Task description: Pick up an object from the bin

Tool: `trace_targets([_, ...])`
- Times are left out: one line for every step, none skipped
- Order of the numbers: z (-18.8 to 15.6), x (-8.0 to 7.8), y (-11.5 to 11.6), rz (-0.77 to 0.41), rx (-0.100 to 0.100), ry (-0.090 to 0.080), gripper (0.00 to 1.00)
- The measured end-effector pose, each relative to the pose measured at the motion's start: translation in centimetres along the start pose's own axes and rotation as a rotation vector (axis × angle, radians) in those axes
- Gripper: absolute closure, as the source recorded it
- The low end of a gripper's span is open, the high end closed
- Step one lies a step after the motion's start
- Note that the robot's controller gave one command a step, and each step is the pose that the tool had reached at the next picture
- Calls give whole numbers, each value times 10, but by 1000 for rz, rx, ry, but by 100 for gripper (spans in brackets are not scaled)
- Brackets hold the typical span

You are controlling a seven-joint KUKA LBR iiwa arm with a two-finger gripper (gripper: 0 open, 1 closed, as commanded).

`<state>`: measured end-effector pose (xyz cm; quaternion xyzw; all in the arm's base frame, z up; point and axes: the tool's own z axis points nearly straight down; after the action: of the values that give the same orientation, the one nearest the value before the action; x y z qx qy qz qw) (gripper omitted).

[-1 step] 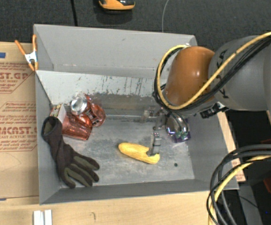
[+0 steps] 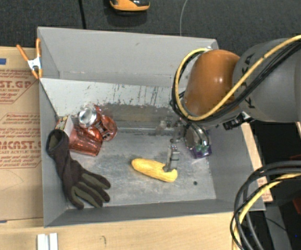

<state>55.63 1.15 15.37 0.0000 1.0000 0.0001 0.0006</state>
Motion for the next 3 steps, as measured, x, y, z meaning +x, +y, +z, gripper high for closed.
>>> trace_targets([43,16,-13,55,-1,-6,0])
trace_targets([84,27,-17,111,-1,1,100])
trace_targets([84,27,-17,111,-1,1,100])
